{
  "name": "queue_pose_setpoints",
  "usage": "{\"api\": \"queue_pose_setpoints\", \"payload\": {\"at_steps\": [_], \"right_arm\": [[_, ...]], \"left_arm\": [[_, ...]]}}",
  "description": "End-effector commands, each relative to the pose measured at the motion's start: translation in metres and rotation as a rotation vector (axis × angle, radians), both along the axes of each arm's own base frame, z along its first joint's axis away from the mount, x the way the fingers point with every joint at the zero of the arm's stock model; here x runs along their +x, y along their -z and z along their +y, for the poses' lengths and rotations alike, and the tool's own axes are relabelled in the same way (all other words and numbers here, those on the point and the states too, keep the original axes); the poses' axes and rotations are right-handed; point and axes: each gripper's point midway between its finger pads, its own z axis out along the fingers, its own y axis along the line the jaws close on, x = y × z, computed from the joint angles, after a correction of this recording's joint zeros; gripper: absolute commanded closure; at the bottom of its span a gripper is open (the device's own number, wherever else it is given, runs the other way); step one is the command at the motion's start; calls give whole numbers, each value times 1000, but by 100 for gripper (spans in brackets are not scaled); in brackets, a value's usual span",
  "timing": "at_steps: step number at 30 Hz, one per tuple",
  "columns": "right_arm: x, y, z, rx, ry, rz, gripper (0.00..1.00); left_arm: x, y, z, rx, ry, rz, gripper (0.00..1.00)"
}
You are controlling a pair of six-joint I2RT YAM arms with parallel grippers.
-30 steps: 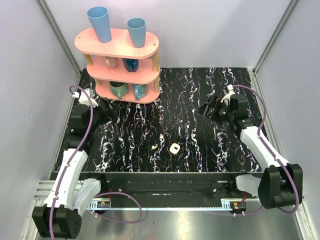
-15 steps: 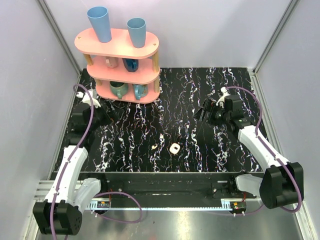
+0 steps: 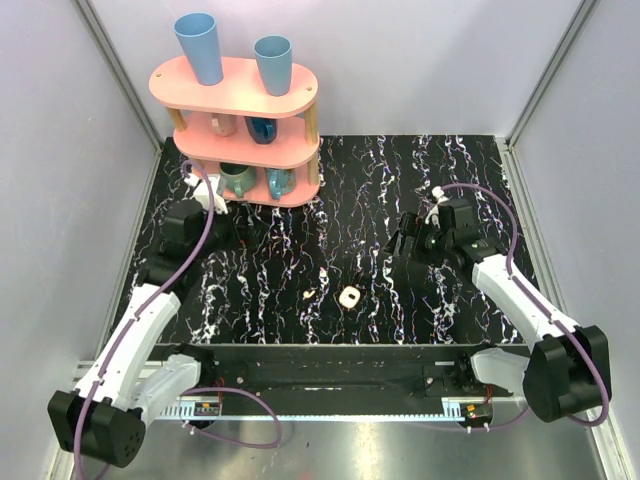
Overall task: Insert the wireless bluetooth earbuds into the charging case
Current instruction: Pick up the charging case from the center of the board.
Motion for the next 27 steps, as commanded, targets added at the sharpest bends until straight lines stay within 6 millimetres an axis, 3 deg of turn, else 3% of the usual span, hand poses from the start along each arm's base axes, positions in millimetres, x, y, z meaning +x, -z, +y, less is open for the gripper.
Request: {"api": "queue_pose_setpoints", "payload": {"at_steps": [1, 7, 11, 19, 25, 27], "right_arm": [[-13, 2, -9, -79, 67, 9, 0], [-27, 10, -6, -58, 89, 33, 2], [-40, 17, 1, -44, 71, 62, 9], [-66, 40, 34, -66, -24, 120, 10], [-67, 63, 54, -141, -52, 156, 15], [-68, 63, 66, -152, -78, 151, 13]], "left_arm": [[9, 0, 17, 80, -101, -9, 1], [10, -6, 23, 91, -134, -23, 1], [12, -1, 23, 83, -149, -11, 1], [14, 4, 18, 65, -135, 6, 1], [13, 5, 22, 75, -151, 4, 1], [12, 7, 23, 78, -151, 6, 1]]}}
